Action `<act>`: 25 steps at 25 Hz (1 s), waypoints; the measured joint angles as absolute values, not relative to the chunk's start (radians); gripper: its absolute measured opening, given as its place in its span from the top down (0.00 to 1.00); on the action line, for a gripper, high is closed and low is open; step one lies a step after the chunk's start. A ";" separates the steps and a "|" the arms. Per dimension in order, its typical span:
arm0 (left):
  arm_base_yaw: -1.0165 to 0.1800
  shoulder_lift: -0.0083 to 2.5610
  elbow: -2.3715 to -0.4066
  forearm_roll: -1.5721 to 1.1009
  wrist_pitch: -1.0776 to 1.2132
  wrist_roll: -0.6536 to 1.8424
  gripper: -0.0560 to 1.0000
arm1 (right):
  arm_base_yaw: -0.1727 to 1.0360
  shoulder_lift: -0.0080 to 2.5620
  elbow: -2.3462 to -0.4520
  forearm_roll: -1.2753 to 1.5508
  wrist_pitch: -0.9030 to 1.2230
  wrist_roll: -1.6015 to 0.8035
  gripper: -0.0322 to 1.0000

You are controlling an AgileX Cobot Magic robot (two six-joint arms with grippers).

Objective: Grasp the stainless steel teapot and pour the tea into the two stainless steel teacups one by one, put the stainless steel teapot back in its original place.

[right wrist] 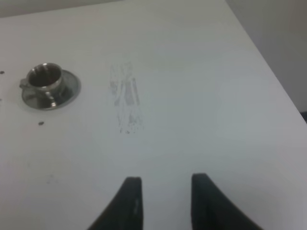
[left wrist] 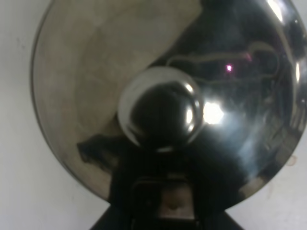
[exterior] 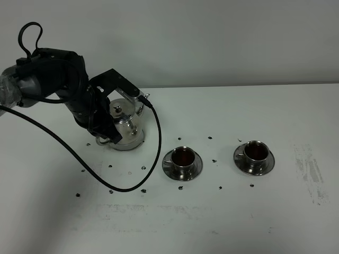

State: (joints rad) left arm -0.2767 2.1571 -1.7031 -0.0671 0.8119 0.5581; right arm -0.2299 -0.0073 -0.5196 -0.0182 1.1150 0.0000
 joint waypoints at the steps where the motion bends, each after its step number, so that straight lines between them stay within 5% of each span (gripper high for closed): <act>1: -0.272 2.161 -1.703 -0.066 0.812 0.556 0.75 | -0.230 -0.007 -0.520 -0.018 1.115 0.000 0.74; 25: -0.259 2.199 -1.703 -0.050 0.770 0.555 0.75 | -0.230 -0.007 -0.520 -0.018 1.115 0.000 0.74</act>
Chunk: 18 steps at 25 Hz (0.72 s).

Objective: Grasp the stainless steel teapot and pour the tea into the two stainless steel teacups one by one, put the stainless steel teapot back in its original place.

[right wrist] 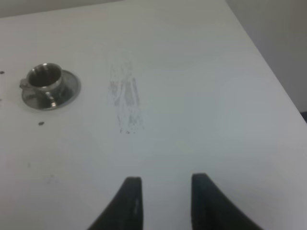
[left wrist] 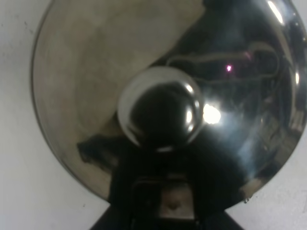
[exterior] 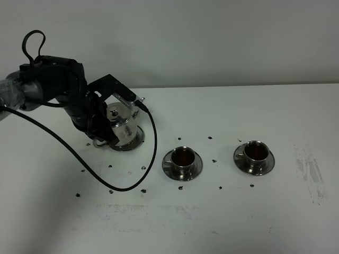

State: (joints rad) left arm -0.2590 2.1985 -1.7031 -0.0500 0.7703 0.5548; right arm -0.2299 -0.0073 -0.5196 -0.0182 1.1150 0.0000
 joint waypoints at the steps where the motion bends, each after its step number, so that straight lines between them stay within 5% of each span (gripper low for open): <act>1: -0.260 2.199 -1.703 -0.050 0.770 0.555 0.75 | -0.230 -0.007 -0.520 -0.018 1.115 0.000 0.74; 18: -0.270 2.199 -1.703 -0.019 0.774 0.558 0.75 | -0.230 -0.007 -0.520 -0.018 1.115 0.000 0.74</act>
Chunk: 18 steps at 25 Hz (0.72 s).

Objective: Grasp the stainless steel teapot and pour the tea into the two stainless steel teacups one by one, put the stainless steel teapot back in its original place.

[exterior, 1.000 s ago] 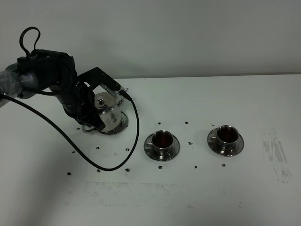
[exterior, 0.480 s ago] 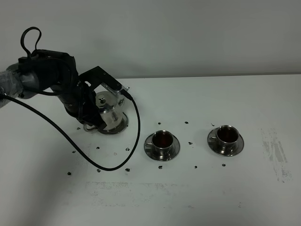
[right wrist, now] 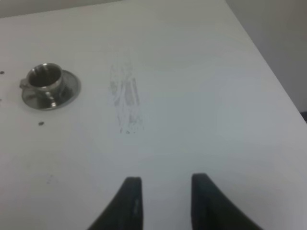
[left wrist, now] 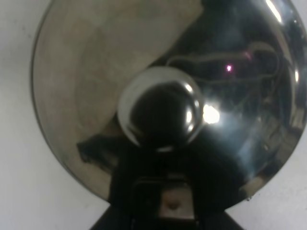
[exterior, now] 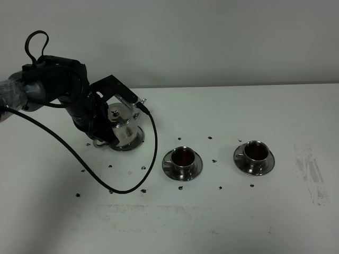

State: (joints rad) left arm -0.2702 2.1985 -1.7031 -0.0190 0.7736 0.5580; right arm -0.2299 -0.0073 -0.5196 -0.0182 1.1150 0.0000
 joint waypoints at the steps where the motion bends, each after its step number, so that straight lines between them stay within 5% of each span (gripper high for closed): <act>1: -0.270 2.199 -1.703 -0.018 0.776 0.562 0.75 | -0.230 -0.007 -0.520 -0.018 1.115 0.000 0.74; 18: -0.270 2.199 -1.703 -0.022 0.777 0.574 0.68 | -0.230 -0.007 -0.520 -0.018 1.114 0.000 0.74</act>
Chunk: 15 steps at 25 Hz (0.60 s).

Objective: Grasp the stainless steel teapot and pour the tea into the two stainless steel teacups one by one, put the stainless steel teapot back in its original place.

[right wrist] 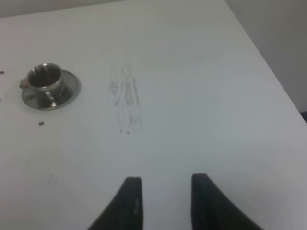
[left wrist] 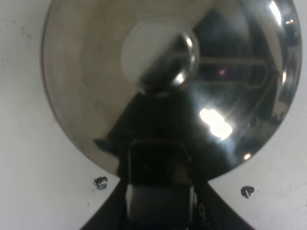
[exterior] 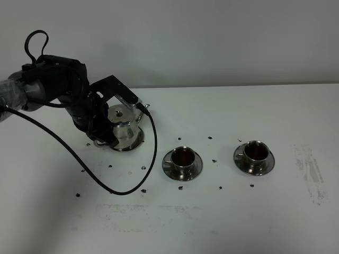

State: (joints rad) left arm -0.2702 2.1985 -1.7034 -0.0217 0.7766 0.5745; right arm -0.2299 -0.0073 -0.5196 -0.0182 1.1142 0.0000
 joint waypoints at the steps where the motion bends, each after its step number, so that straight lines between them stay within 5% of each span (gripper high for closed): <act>1: -0.271 2.197 -1.703 -0.022 0.777 0.574 0.67 | -0.230 -0.007 -0.520 -0.018 1.114 0.000 0.74; 15: -0.302 1.971 -1.686 -0.021 0.839 0.574 0.67 | -0.230 -0.007 -0.520 -0.018 1.114 0.000 0.74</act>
